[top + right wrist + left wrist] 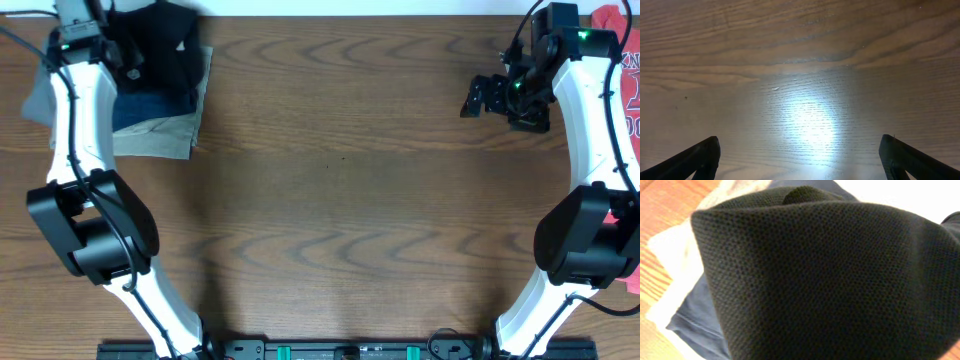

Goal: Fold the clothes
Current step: 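Lower the polo onto the stack and open the left gripper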

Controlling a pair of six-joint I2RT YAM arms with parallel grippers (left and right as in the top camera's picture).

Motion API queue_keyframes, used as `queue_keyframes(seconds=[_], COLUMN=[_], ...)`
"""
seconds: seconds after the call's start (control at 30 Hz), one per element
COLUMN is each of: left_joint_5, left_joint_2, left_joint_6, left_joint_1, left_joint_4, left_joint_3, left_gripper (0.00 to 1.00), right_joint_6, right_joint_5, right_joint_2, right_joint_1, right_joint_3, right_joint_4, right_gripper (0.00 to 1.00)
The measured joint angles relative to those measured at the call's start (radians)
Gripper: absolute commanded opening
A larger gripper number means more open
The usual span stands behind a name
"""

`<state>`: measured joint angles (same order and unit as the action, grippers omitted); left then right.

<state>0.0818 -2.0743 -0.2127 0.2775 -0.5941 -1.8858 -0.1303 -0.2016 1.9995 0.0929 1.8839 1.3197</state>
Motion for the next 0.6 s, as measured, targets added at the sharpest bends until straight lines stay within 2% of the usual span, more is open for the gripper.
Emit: queue_keyframes(seconds=[0.1,0.2,0.23,0.27,0.33,0.6], left_joint_5=[0.0,0.0,0.001,0.002,0.004,0.006], left_joint_2=[-0.016,-0.042,-0.05,-0.058,-0.066,-0.052], left_joint_6=[-0.001,0.0,-0.001,-0.001,0.0,-0.009], left_joint_1=[0.029,0.062,0.074,0.084,0.103,0.127], left_joint_4=[-0.001,-0.002,-0.002,-0.002,-0.005,-0.027], left_joint_3=[0.0,0.0,0.0,0.0,0.0,-0.002], left_gripper=[0.25,0.72,0.83,0.89,0.94,0.94], right_joint_6=[0.0,0.0,0.0,0.0,0.0,0.0], right_joint_5=[0.0,0.0,0.0,0.0,0.0,0.0], right_joint_2=[0.0,0.0,0.0,0.0,0.0,0.0], right_joint_1=[0.0,0.0,0.0,0.0,0.0,0.0], right_joint_3=[0.0,0.0,0.0,0.0,0.0,0.0], right_joint_4=[0.0,0.0,0.0,0.0,0.0,0.0], right_gripper=[0.99,0.99,0.99,0.99,0.99,0.99])
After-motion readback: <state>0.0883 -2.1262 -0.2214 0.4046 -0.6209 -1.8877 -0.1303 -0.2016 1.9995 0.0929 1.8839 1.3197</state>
